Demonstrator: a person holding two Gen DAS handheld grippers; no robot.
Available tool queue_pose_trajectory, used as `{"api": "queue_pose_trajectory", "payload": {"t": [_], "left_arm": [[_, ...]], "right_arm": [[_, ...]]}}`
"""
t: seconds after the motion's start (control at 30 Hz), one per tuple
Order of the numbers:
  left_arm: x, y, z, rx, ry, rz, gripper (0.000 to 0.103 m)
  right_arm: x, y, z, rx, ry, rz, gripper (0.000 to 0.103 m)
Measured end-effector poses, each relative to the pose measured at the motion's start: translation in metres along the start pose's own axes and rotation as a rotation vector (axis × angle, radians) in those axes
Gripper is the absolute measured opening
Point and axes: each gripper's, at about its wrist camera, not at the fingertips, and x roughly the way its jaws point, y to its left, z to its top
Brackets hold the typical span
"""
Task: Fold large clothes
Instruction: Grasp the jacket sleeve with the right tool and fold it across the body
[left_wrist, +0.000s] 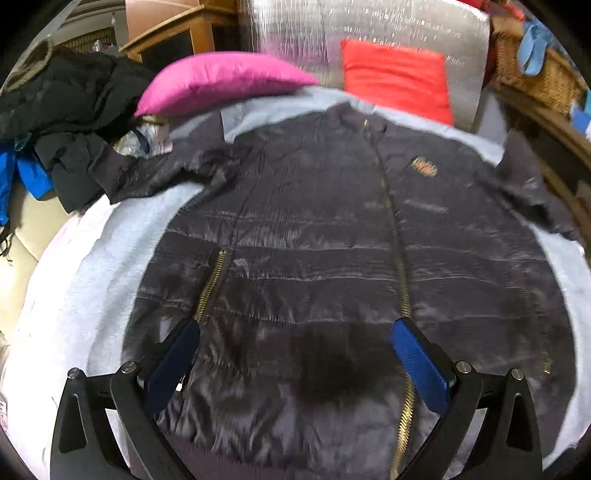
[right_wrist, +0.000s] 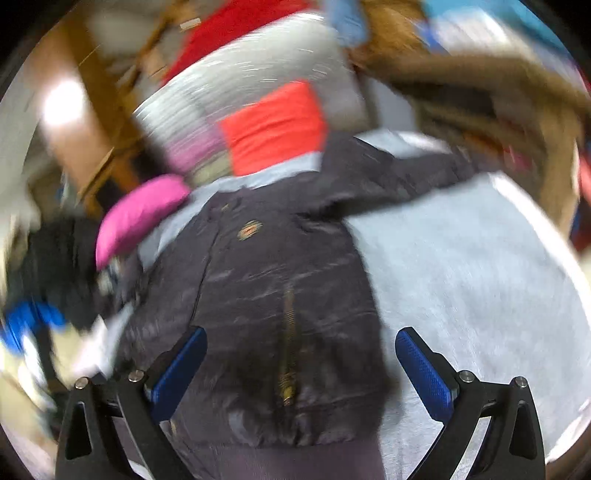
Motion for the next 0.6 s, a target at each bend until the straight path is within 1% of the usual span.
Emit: {"api": "queue_pose_trajectory", "payload": {"t": [0.03, 0.13, 0.23, 0.3, 0.4, 0.43, 0.47, 0.5, 0.53, 0.6], "left_arm": [[0.007, -0.001, 0.004, 0.000, 0.003, 0.003, 0.103], [0.014, -0.002, 0.014, -0.004, -0.019, 0.013, 0.103], [0.028, 0.000, 0.020, -0.017, -0.024, 0.017, 0.103], [0.041, 0.000, 0.019, -0.013, 0.002, 0.028, 0.103], [0.070, 0.001, 0.009, 0.013, 0.063, 0.045, 0.103], [0.076, 0.002, 0.005, 0.011, 0.071, 0.030, 0.103], [0.078, 0.005, 0.002, -0.003, 0.057, 0.010, 0.103], [0.078, 0.007, 0.001, -0.017, 0.049, -0.001, 0.103], [0.079, 0.008, 0.001, -0.023, 0.051, -0.006, 0.103], [0.079, 0.008, 0.000, -0.024, 0.042, -0.008, 0.103]], "right_arm": [[0.002, -0.015, 0.010, 0.046, -0.004, 0.003, 0.103], [0.013, -0.062, 0.047, 0.216, -0.034, 0.027, 0.103], [0.037, -0.110, 0.088, 0.366, -0.063, 0.067, 0.103], [0.058, -0.135, 0.110, 0.456, -0.069, 0.085, 0.103], [0.093, -0.166, 0.133, 0.568, -0.066, 0.121, 0.097], [0.102, -0.172, 0.137, 0.597, -0.059, 0.128, 0.096], [0.113, -0.180, 0.145, 0.621, -0.057, 0.134, 0.096], [0.123, -0.186, 0.155, 0.628, -0.061, 0.129, 0.093], [0.130, -0.187, 0.159, 0.627, -0.060, 0.115, 0.091], [0.145, -0.190, 0.172, 0.628, -0.061, 0.084, 0.090]]}}
